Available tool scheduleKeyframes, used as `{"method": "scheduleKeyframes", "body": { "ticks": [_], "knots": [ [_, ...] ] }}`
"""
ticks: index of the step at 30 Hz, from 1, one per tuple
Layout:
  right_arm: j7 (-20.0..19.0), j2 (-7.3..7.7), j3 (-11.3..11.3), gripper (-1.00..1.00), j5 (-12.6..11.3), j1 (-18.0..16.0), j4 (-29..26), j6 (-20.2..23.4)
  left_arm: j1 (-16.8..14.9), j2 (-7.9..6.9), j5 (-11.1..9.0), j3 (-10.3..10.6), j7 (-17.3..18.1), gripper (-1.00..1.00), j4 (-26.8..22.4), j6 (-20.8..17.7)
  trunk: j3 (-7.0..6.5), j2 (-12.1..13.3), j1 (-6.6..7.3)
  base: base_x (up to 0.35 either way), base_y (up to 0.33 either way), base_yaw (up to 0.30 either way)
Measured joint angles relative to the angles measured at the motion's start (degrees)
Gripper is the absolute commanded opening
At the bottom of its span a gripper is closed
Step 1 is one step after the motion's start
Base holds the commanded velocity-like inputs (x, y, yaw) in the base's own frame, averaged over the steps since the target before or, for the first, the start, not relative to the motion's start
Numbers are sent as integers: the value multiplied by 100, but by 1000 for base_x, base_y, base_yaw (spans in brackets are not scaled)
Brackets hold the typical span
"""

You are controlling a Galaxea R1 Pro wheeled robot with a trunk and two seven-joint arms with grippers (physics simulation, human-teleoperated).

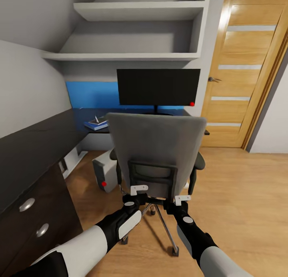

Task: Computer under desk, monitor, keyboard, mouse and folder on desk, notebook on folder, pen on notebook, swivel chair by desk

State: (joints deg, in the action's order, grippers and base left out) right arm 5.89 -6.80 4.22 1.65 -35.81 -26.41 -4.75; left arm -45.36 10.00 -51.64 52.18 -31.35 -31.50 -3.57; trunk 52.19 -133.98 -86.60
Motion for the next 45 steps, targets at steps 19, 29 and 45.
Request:
{"method": "scheduleKeyframes", "body": {
  "ticks": [19,29,45],
  "knots": [
    [4,0,3,100,3,-1,-1,0,-1,0,33,-1,-7,100,-3,11,0,0,-3,106,0,0],
    [-1,0,1,100,6,-1,-3,0,-1,0,29,-1,-8,100,-6,17,-1,0,-1,87,0,0],
    [-3,0,3,100,2,-1,-1,0,-1,0,25,-1,-7,100,-3,-4,0,0,-5,-5,0,0]
  ]
}}
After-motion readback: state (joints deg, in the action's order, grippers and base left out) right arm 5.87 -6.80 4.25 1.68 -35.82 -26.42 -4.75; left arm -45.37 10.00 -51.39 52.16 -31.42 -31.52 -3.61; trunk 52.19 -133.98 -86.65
